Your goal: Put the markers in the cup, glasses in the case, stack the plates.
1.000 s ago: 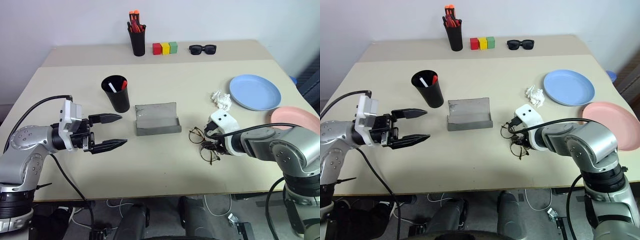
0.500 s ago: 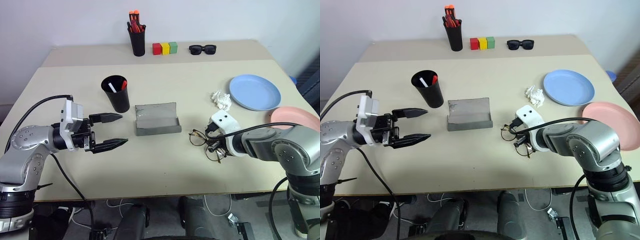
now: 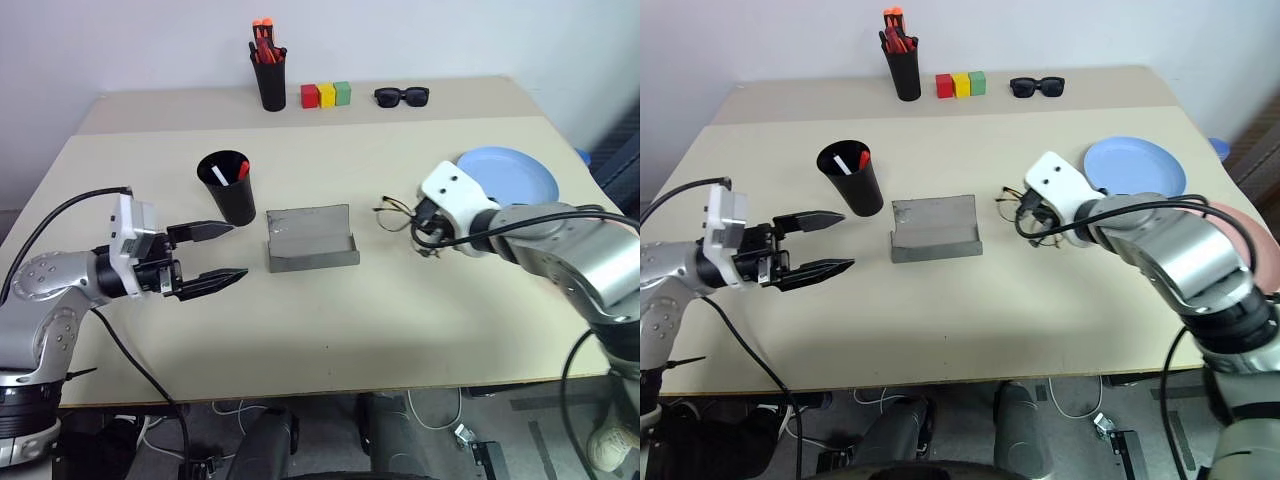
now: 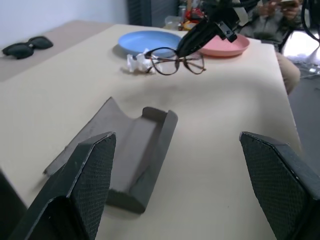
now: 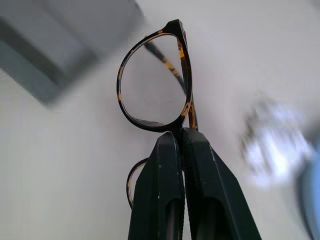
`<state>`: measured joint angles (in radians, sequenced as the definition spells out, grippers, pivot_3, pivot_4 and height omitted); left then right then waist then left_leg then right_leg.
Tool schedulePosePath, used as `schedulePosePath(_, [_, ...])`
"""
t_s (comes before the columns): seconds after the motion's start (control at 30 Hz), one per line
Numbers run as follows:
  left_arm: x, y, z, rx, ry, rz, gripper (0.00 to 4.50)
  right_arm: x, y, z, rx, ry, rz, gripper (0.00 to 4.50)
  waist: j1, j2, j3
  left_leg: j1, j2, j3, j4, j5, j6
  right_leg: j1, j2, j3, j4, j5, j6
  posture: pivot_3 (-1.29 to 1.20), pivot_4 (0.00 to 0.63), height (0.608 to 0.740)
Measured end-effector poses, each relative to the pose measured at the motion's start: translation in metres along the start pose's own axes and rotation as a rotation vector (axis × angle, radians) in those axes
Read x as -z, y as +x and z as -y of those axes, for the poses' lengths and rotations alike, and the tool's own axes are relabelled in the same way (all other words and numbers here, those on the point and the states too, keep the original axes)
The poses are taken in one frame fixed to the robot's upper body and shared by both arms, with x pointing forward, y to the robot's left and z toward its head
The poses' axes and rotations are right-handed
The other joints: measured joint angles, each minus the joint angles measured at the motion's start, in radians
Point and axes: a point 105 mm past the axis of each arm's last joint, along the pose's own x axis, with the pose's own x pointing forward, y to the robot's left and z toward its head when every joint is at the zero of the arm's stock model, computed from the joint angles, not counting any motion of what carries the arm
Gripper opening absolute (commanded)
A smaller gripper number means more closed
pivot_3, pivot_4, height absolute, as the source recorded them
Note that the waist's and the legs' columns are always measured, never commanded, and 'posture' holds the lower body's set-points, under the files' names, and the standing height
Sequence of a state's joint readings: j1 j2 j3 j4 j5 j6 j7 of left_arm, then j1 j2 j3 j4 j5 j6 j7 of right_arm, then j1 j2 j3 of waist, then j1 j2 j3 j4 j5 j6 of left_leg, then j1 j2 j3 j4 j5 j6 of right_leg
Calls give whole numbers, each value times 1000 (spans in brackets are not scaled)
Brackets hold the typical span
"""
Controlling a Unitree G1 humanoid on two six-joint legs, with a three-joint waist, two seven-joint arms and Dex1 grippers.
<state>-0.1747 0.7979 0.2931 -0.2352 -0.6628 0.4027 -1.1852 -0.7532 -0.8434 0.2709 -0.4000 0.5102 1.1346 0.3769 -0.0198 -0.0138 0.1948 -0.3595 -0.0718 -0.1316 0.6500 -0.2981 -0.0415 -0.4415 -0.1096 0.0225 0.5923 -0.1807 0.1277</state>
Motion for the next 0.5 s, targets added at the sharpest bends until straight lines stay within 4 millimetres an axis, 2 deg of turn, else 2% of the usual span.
schedulePosePath(0.1, [3, -5, -1, -30, -7, -9, 4057, -35, 5, -8, -38, -64, 171, 56, 4, 0, 0, 0, 0, 0, 0, 0, 0, 0, 0, 0, 0, 0, 0, 0, 150, 740])
schedulePosePath(0.2, [8, -10, -1, -52, -23, -28, 4057, -61, 5, -20, -86, -154, 291, 56, 7, 0, 0, 0, 0, -1, 0, 0, 0, 0, 0, 0, 0, 0, 0, 0, 150, 740])
schedulePosePath(0.3, [8, -11, -2, -72, -23, -28, 4057, -72, 12, -40, -159, -213, 350, 56, 5, -1, 0, 0, 0, -1, 0, 0, 0, 0, 0, 0, 0, 0, 0, 0, 150, 740])
schedulePosePath(0.4, [6, -10, 0, -74, -12, -24, 4057, -74, 28, -66, -228, -266, 372, 56, 2, -1, 0, 1, 0, -1, 0, 0, 0, 0, 0, 0, 1, 0, -1, 0, 150, 740])
schedulePosePath(0.5, [3, -8, 1, -75, 2, -21, 4057, -72, 43, -76, -246, -274, 367, 56, 1, -1, 0, 1, 0, -1, 0, 0, 0, -1, 0, 0, 1, 0, -1, 0, 150, 740])
